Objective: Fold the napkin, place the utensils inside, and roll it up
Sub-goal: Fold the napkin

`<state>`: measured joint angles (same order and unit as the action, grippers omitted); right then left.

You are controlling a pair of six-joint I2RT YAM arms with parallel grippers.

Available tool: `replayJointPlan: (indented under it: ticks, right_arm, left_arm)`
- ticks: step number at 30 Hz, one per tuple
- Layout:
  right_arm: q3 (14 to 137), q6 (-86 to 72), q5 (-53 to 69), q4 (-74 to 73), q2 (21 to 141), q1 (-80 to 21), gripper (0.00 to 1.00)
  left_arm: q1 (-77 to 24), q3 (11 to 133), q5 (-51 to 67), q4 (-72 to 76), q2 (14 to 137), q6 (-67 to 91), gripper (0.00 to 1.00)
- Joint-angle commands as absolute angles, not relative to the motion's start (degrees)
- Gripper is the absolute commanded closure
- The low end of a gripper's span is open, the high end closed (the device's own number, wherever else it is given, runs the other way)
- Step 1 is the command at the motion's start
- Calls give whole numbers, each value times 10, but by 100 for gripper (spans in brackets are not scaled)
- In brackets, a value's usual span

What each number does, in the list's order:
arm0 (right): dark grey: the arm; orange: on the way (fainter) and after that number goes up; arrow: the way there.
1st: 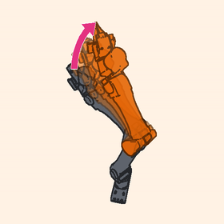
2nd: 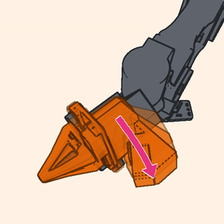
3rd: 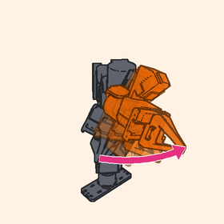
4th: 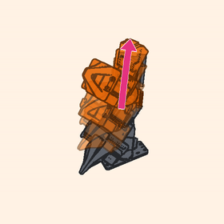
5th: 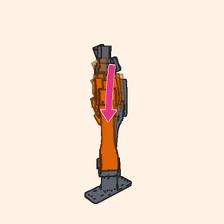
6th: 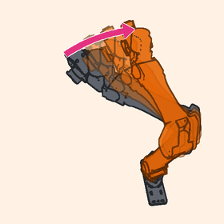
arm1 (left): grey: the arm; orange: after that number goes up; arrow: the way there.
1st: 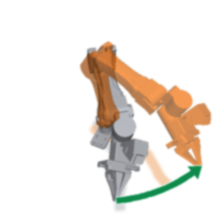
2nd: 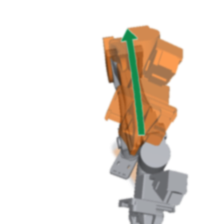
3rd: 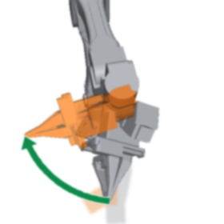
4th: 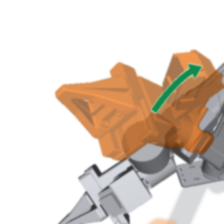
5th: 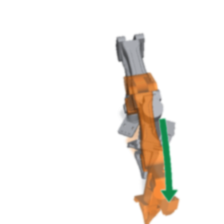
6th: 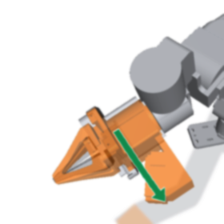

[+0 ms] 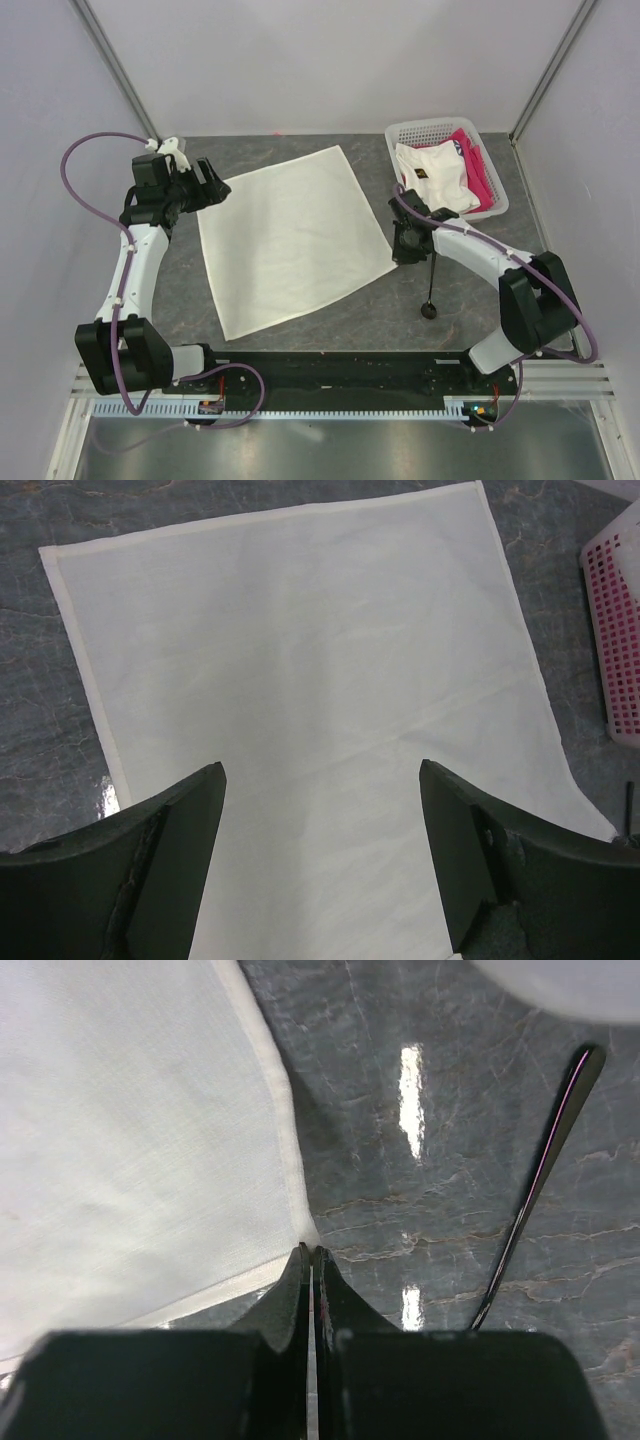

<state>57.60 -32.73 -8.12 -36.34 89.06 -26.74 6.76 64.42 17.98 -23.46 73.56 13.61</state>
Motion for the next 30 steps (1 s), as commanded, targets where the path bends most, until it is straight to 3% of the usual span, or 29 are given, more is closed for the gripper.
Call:
replayJointPlan:
  ticks: [1, 9, 15, 20, 22, 23, 26, 30]
  right_arm:
    - [650, -307, -81, -386, 889, -274, 100]
    - [815, -310, -33, -319, 1063, -368, 100]
    - [1017, -321, 40, -258, 1228, -455, 100]
    - [1131, -350, 94, -211, 1316, -471, 98]
    - [1138, -352, 98, -203, 1319, -471, 86]
    - [1136, -349, 95, -203, 1316, -470, 74]
    - [1108, -335, 84, -198, 1278, -465, 58]
    - [993, -328, 62, -178, 1169, -432, 46]
  left_arm:
    - [69, 643, 214, -208, 731, 157, 15]
    - [69, 638, 222, -201, 737, 165, 15]
    - [69, 631, 232, -191, 747, 173, 15]
    - [68, 626, 243, -186, 764, 177, 15]
    - [67, 623, 243, -182, 770, 178, 15]
    - [66, 622, 244, -182, 774, 179, 16]
    - [55, 621, 245, -179, 792, 183, 16]
    - [18, 616, 235, -174, 823, 183, 17]
